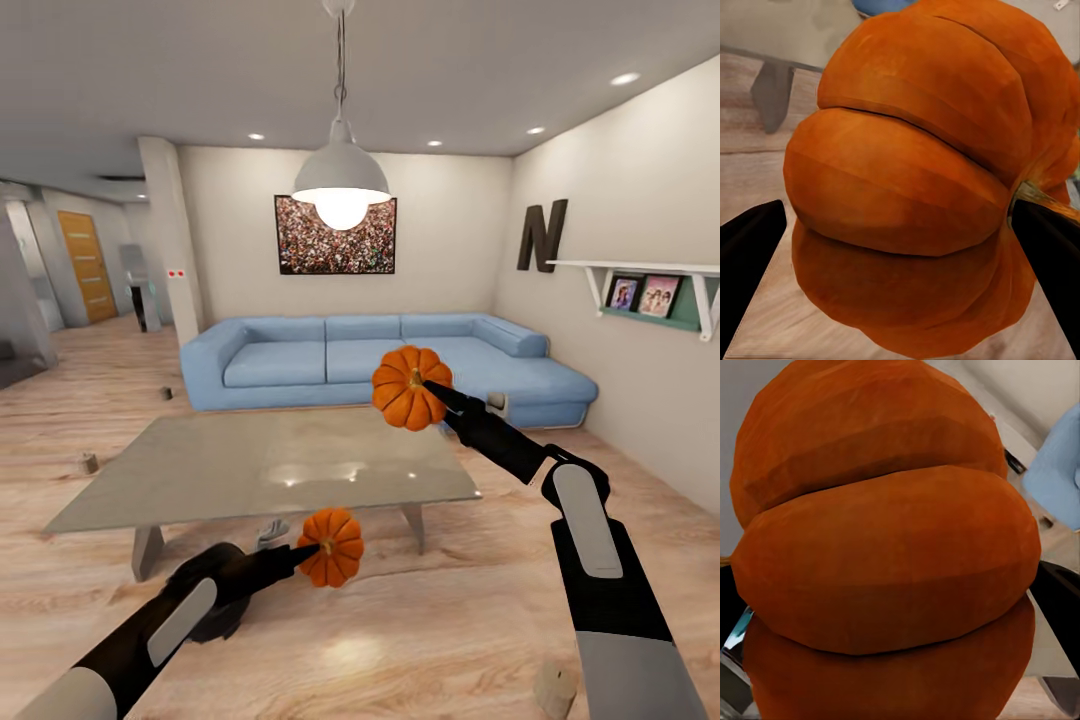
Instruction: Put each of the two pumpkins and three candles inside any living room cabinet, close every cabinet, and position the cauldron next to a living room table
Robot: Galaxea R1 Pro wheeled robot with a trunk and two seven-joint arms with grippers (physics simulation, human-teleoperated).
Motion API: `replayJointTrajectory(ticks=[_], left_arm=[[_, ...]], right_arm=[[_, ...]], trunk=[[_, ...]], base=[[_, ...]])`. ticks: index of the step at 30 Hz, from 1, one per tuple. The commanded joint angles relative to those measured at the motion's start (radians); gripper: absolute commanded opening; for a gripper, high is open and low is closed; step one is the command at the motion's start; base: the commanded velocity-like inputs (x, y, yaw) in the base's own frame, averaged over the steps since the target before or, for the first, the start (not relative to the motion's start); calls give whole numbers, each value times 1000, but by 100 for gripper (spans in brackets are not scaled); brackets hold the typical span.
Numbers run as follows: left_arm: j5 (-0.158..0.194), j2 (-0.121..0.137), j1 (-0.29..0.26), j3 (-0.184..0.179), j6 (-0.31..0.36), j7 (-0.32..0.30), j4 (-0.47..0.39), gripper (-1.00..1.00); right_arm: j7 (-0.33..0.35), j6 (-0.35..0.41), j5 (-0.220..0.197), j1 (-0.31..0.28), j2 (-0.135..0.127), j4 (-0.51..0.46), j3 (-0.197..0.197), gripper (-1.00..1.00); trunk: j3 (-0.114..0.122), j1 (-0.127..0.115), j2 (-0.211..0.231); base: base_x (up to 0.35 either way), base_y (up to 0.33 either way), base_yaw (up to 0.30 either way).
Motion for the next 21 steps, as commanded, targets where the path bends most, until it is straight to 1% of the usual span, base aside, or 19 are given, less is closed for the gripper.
replayJointTrajectory(ticks=[1,7,15,21], left_arm=[[11,1,-1,-10,5,1,-2,-100],[10,1,-1,-39,5,1,-14,-100],[9,1,-3,-75,5,3,-35,-100],[9,1,-3,-83,5,3,-37,-100]], right_arm=[[4,6,-6,-1,0,-1,-2,-100],[4,6,30,-1,3,-2,-1,-100],[4,6,34,-1,-1,-2,-2,-100],[5,7,34,-1,-1,-5,-3,-100]], trunk=[[-1,0,-1],[-1,0,-1],[-1,0,-1],[-1,0,-1]], base=[[0,0,290],[0,0,290],[0,0,290],[0,0,290]])
